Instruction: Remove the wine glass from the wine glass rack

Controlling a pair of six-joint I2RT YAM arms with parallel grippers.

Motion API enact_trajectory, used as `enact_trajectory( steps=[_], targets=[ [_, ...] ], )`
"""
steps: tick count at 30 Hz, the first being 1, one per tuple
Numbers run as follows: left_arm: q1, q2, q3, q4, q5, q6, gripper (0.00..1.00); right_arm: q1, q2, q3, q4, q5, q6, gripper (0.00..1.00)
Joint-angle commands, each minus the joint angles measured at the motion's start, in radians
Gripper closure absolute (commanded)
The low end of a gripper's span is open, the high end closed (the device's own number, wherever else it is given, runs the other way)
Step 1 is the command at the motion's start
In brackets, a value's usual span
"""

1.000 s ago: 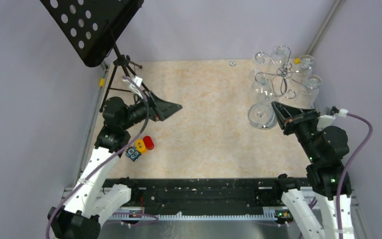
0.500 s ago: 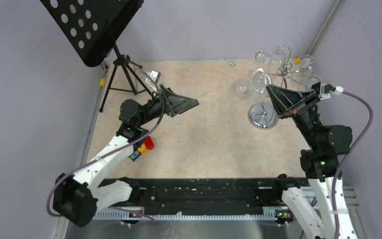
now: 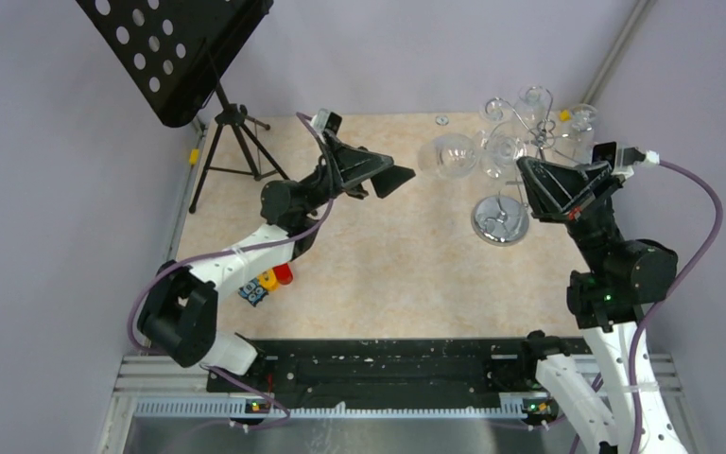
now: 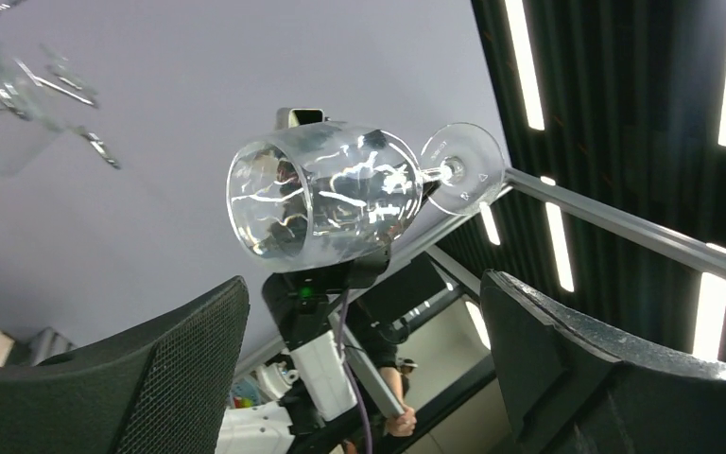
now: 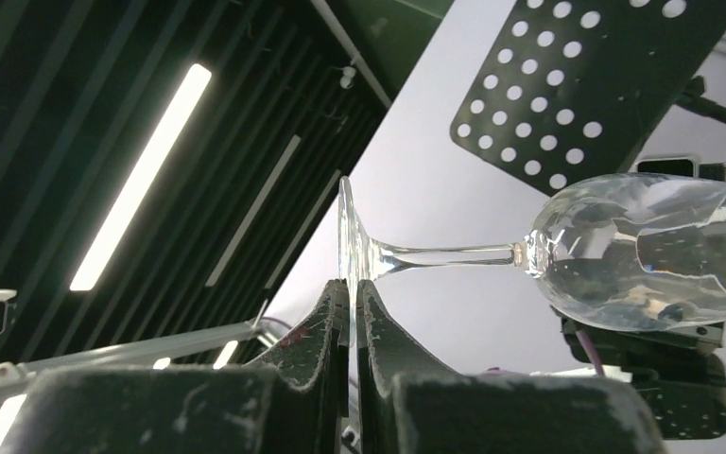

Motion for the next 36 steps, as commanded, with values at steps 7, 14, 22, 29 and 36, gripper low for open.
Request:
enact_trajectory(
  steps=[7,14,22,29,36],
  targets=[
    [-0.084,0.083,0.156,0.210,-0.015,-0.121,0.12,-0.005,-0.022,-0.006,0.121,-0.014,0.081,1.00],
    [-0.113,0.073,0.198,0.226,0.006,-0.124,0.38,-0.005,-0.054,-0.059,0.057,0.001,0.097,1.00],
    [-0.122,0.071,0.214,0.325,-0.008,-0.164,0.55,-0.004,-0.067,-0.104,0.034,0.028,0.123,1.00],
    [-0.127,0.068,0.240,0.376,0.001,-0.174,0.73,-0.005,-0.075,-0.107,0.004,0.035,0.117,1.00],
    [-0.128,0.049,0.224,0.341,0.021,-0.150,0.99,-0.004,-0.085,-0.109,-0.015,0.047,0.102,1.00]
  ],
)
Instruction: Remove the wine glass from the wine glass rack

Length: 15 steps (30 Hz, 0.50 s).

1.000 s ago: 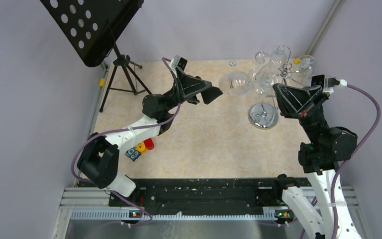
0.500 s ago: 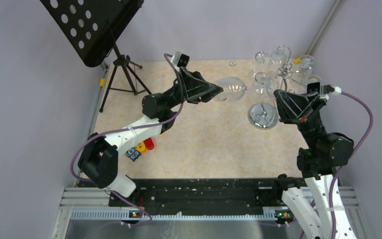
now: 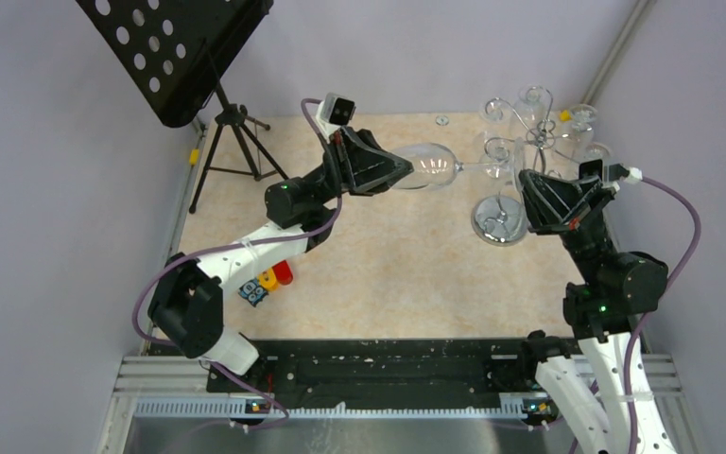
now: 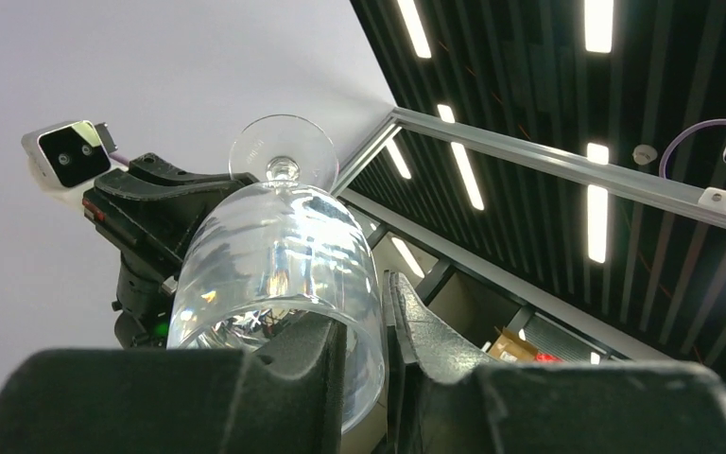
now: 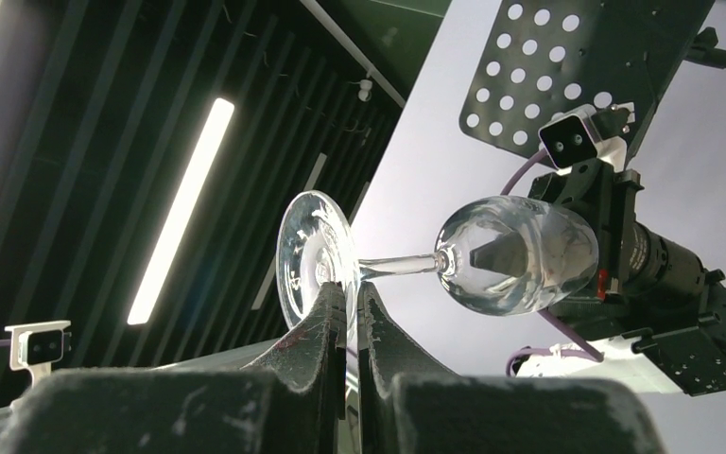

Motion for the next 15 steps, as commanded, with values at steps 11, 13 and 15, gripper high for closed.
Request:
enact_trajectory(
  steps=[11,13,15],
  targets=[
    [-0.008,-0.095,0.016,-0.114,0.093,0.185,1.00,-0.005,0.018,0.034,-0.106,0.044,-0.161,0.79],
    [-0.009,-0.115,0.013,-0.176,0.093,0.240,1.00,-0.005,0.031,0.032,-0.107,0.037,-0.177,0.65],
    [-0.007,-0.137,0.013,-0.237,0.089,0.292,1.00,-0.005,0.041,0.027,-0.107,0.032,-0.194,0.53]
  ],
)
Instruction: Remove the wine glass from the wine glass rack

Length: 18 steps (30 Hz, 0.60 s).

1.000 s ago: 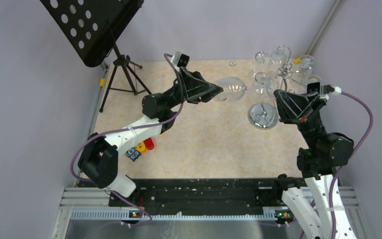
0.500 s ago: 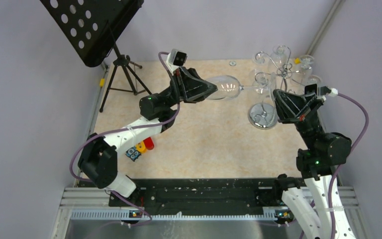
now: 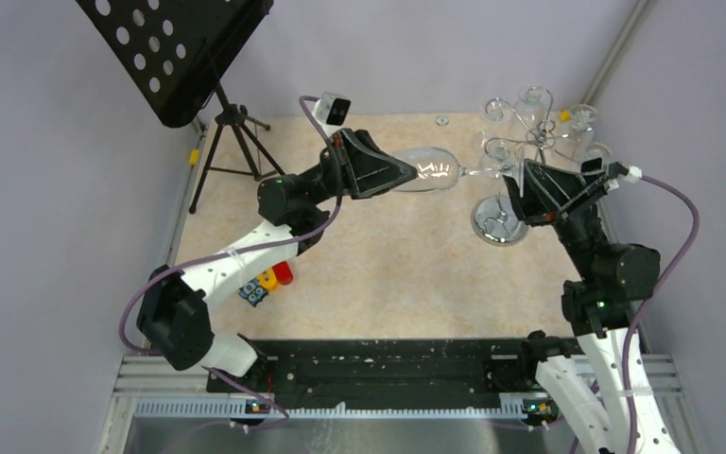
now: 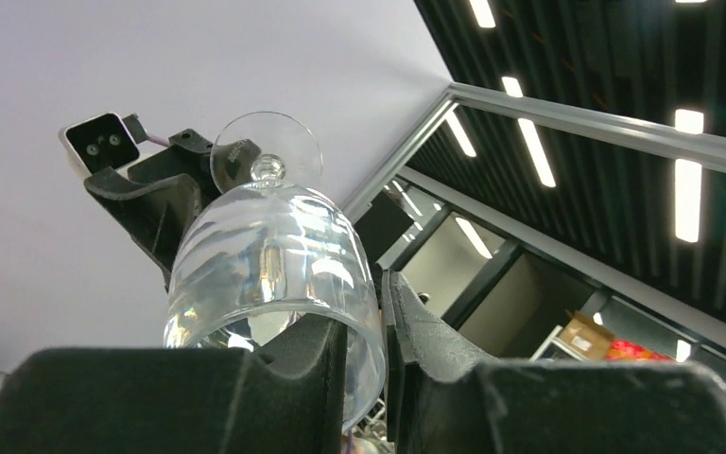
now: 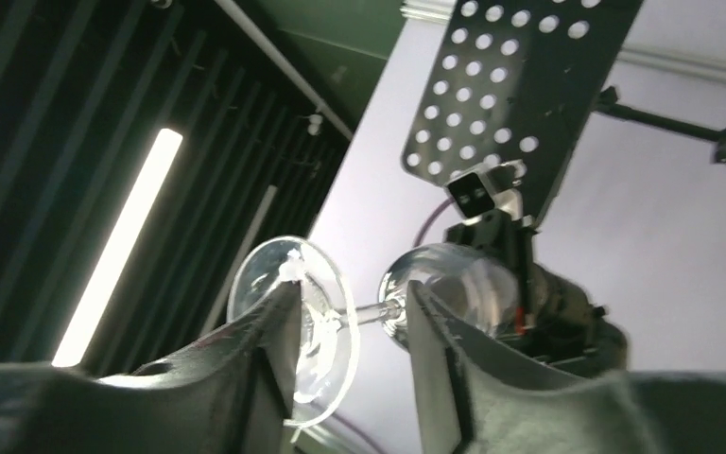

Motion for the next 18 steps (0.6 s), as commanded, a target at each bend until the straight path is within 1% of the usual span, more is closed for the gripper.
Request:
enact_trajectory(
  steps=[1,2,5,8,10,13,18],
  targets=[
    [-0.008,-0.085,0.014,-0.132,0.036,0.160,1.00,-0.005,0.037,0.021,-0.020,-0.008,-0.080,0.49],
    [-0.006,-0.095,0.017,-0.152,0.035,0.188,1.00,-0.006,0.039,0.017,-0.019,-0.008,-0.086,0.46],
    [0.000,-0.132,0.023,-0.292,0.026,0.297,1.00,-0.006,0.056,0.001,-0.002,-0.018,-0.090,0.41],
    [0.011,-0.175,0.050,-0.505,0.000,0.474,1.00,-0.005,0.061,-0.002,-0.039,-0.020,-0.123,0.35],
    [0.014,-0.205,0.079,-0.687,-0.042,0.620,1.00,-0.004,0.054,0.007,-0.106,-0.006,-0.164,0.33],
    [0.014,-0.244,0.134,-0.949,-0.147,0.841,1.00,-0.005,0.036,0.032,-0.239,0.040,-0.247,0.30],
    [0.015,-0.270,0.221,-1.288,-0.384,1.113,1.00,-0.006,0.019,0.112,-0.500,0.141,-0.411,0.29]
  ],
)
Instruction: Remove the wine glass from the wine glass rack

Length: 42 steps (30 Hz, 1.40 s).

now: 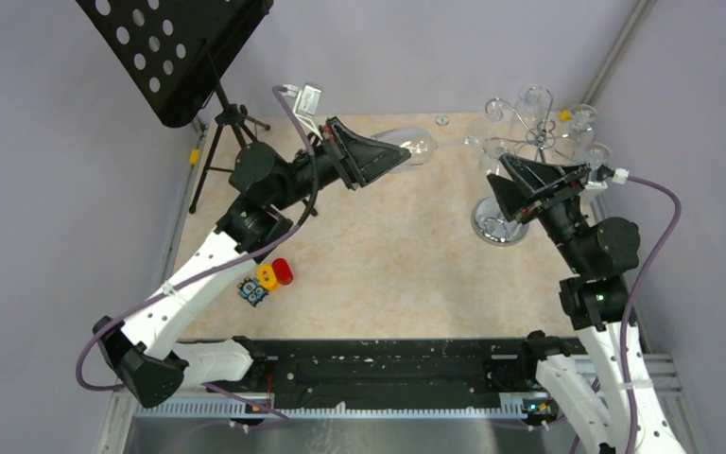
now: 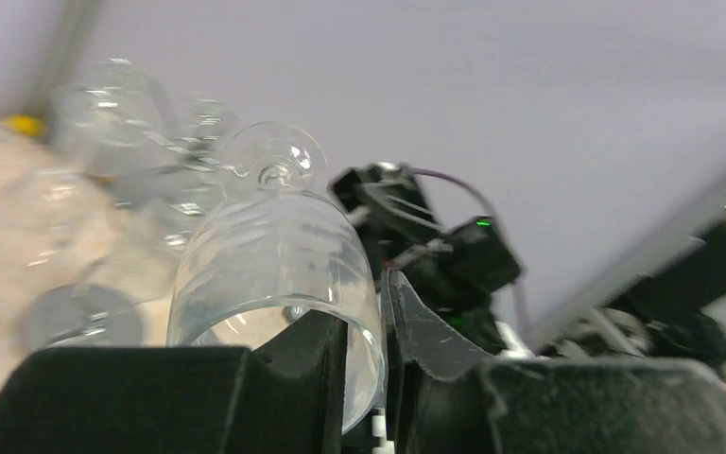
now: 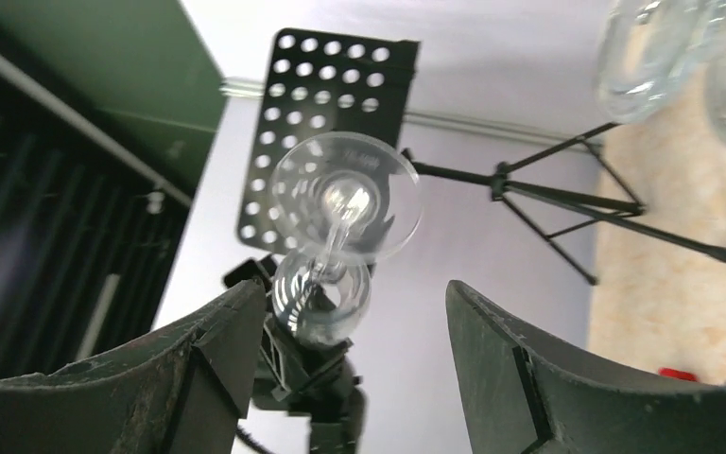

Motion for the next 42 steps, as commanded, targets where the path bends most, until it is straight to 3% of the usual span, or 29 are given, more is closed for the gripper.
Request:
enact_trajectory(
  steps=[1,9,15,22,29,42],
  targets=[
    [0.002,-0.024,0.097,-0.418,-0.280,0.373,1.00,-0.004,-0.028,0.119,-0.245,0.081,-0.197,0.29],
    [0.003,0.095,0.207,-0.925,-0.634,0.669,1.00,-0.004,-0.071,0.211,-0.410,0.205,-0.336,0.29],
    [0.030,0.200,0.202,-1.092,-0.842,0.674,1.00,-0.005,-0.083,0.217,-0.441,0.226,-0.357,0.30],
    [0.172,0.241,0.148,-1.163,-0.735,0.633,1.00,-0.004,-0.084,0.190,-0.450,0.201,-0.346,0.31],
    [0.274,0.195,0.076,-1.201,-0.714,0.635,1.00,-0.004,-0.090,0.169,-0.452,0.188,-0.335,0.31],
    [0.330,0.193,0.023,-1.212,-0.636,0.656,1.00,-0.005,-0.085,0.143,-0.436,0.170,-0.316,0.32]
  ],
)
